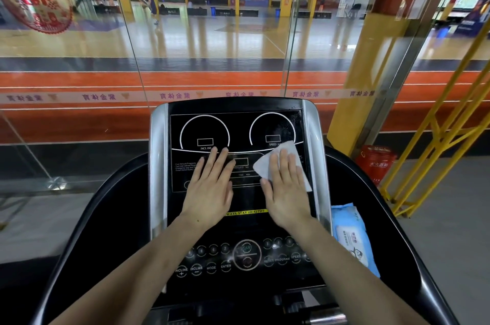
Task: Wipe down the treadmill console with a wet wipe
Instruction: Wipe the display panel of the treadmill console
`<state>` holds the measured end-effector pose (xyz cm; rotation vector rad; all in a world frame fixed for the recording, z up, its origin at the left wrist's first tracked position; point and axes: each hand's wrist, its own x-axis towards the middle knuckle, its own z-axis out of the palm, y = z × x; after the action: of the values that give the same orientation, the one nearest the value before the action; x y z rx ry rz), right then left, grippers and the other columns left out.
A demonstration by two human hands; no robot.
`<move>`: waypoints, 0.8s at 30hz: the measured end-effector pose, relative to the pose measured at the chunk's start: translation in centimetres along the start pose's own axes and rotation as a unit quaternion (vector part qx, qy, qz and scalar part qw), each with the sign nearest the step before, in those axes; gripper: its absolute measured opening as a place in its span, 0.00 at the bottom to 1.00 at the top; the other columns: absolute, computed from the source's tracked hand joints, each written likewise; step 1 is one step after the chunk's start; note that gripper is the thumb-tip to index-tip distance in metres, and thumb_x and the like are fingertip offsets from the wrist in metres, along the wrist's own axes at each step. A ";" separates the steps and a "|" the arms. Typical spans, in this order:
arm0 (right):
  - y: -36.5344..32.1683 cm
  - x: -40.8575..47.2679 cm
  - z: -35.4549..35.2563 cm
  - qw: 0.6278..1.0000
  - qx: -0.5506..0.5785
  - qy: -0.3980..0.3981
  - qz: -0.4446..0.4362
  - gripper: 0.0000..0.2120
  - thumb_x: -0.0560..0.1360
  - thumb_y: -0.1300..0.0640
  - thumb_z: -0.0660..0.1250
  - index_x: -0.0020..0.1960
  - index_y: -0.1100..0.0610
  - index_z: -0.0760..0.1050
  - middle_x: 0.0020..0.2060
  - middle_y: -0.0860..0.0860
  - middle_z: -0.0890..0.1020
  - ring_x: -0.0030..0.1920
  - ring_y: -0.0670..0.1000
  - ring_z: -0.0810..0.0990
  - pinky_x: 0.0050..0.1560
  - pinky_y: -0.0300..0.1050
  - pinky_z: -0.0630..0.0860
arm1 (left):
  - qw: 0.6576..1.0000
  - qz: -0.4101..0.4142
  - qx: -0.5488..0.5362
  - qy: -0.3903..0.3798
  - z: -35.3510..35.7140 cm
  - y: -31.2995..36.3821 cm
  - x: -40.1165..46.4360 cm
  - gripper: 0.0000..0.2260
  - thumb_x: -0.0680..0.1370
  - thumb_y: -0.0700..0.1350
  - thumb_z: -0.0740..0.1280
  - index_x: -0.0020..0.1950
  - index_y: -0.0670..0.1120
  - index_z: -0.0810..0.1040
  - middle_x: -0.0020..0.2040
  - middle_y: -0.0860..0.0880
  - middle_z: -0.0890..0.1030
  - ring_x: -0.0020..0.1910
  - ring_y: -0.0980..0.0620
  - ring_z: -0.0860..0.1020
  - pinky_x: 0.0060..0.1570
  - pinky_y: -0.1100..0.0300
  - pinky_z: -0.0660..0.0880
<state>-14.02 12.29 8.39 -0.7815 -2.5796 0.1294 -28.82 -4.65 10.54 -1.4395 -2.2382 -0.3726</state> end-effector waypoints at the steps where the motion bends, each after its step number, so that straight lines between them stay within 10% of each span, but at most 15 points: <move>1: -1.1 -0.1 0.4 1.000 0.001 -0.009 -0.006 0.32 0.85 0.41 0.41 0.82 0.55 0.36 0.81 0.54 0.37 0.80 0.54 0.32 0.81 0.56 0.41 | 1.000 -0.004 0.001 0.001 0.0 -0.2 -0.1 0.25 0.84 0.48 0.58 0.82 0.45 0.63 0.85 0.44 0.55 0.84 0.45 0.46 0.81 0.41 0.53; 7: -2.1 0.9 -0.6 0.993 -0.032 -0.027 -0.113 0.32 0.85 0.39 0.40 0.82 0.53 0.35 0.82 0.50 0.39 0.80 0.48 0.33 0.81 0.54 0.42 | 1.000 -0.013 0.008 0.015 -0.3 -0.8 -1.1 0.25 0.84 0.47 0.57 0.81 0.44 0.64 0.84 0.43 0.56 0.84 0.44 0.47 0.80 0.40 0.53; 12: -0.2 1.2 -1.2 1.000 0.005 -0.002 0.028 0.33 0.85 0.39 0.40 0.82 0.55 0.37 0.82 0.51 0.38 0.80 0.50 0.33 0.81 0.56 0.44 | 1.000 -0.028 0.003 0.012 -0.8 -1.6 -2.5 0.26 0.83 0.48 0.59 0.81 0.44 0.64 0.84 0.43 0.55 0.84 0.45 0.46 0.81 0.41 0.53; 18: -6.6 0.6 0.4 0.991 -0.004 -0.050 -0.121 0.31 0.85 0.39 0.39 0.82 0.53 0.35 0.82 0.48 0.38 0.80 0.47 0.31 0.81 0.53 0.40 | 0.999 -0.036 0.025 0.011 -0.8 -2.9 -3.8 0.27 0.83 0.50 0.55 0.81 0.44 0.63 0.84 0.42 0.57 0.84 0.43 0.49 0.81 0.41 0.53; 24: -2.8 1.4 -0.8 1.000 0.003 -0.004 0.014 0.32 0.84 0.40 0.39 0.83 0.54 0.38 0.82 0.50 0.40 0.81 0.50 0.35 0.81 0.55 0.43 | 0.998 -0.053 0.035 0.001 -1.2 -4.2 -4.6 0.27 0.83 0.49 0.56 0.81 0.44 0.62 0.84 0.41 0.57 0.84 0.42 0.48 0.81 0.40 0.52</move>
<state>-16.12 10.70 10.25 -0.8159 -2.5751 0.1495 -30.74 -10.58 9.29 -1.2882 -2.3082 -0.3247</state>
